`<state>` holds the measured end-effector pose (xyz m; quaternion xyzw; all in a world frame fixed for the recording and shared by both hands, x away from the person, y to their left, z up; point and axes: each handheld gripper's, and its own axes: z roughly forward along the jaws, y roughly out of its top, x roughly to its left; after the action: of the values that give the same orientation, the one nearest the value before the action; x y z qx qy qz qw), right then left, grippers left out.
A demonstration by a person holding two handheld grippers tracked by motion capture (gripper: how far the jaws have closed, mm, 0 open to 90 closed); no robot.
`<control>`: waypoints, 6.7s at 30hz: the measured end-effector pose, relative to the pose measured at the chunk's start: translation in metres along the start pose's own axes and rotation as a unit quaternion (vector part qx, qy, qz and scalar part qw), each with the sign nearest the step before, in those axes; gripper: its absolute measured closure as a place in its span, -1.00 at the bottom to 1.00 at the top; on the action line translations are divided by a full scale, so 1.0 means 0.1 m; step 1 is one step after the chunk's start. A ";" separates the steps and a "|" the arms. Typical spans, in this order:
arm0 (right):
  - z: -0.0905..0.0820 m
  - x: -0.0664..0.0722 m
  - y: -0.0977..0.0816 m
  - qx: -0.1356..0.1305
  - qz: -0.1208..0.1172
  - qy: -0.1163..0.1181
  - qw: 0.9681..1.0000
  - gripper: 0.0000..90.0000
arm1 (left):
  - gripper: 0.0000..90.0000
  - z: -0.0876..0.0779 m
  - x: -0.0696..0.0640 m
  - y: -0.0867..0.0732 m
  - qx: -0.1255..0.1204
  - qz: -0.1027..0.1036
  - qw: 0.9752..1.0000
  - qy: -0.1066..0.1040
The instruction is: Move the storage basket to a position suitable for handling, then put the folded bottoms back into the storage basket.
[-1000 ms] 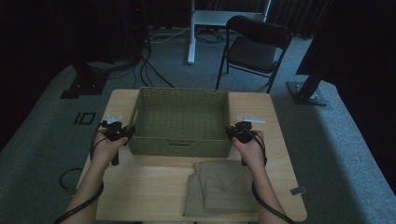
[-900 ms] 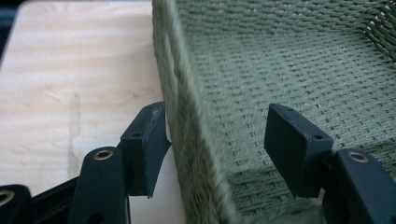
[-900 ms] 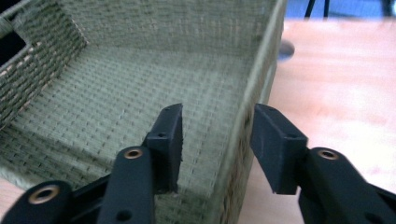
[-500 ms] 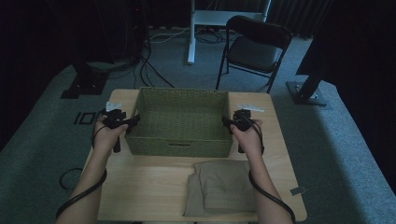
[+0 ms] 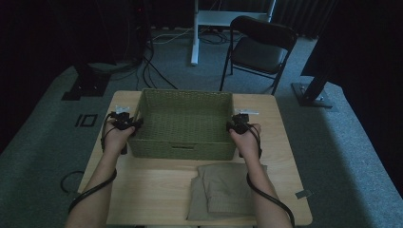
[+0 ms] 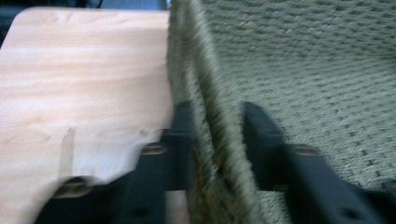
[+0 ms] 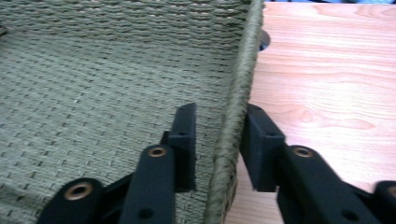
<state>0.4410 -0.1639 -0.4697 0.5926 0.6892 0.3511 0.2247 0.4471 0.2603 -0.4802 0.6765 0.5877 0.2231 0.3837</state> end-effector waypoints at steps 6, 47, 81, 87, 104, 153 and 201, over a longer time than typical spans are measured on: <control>0.00 0.00 0.00 0.000 0.017 -0.017 1.000 0.73 | 0.78 0.01 -0.06 0.02 0.018 0.010 1.000 0.015; -0.22 -0.85 -0.03 0.015 0.010 -0.043 0.999 0.76 | 0.80 0.27 -0.91 0.03 0.019 -0.012 1.000 -0.021; -0.44 -1.44 -0.13 0.019 0.034 -0.041 0.998 0.75 | 0.80 0.44 -1.46 0.07 0.030 -0.004 0.999 -0.038; -0.47 -1.48 -0.16 0.018 0.038 -0.042 0.998 0.75 | 0.80 0.45 -1.51 0.07 0.031 -0.001 0.999 -0.041; -0.51 -1.50 -0.11 -0.029 0.021 -0.018 0.999 0.23 | 0.14 0.44 -1.50 0.16 0.041 0.042 0.994 -0.093; -1.35 -0.99 -0.52 -0.127 -0.086 0.116 0.981 -0.68 | -0.65 -0.64 -1.50 -0.17 -0.045 0.134 0.967 -0.212; -0.92 -1.00 -1.69 0.001 -0.085 0.094 0.992 -0.67 | -0.66 -0.24 -2.21 -1.38 0.075 0.154 0.954 -0.245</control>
<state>0.2825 -0.2902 -0.5472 0.4965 0.7556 0.3839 0.1874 0.2964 0.0549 -0.5398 0.8193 0.3795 0.0617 0.4253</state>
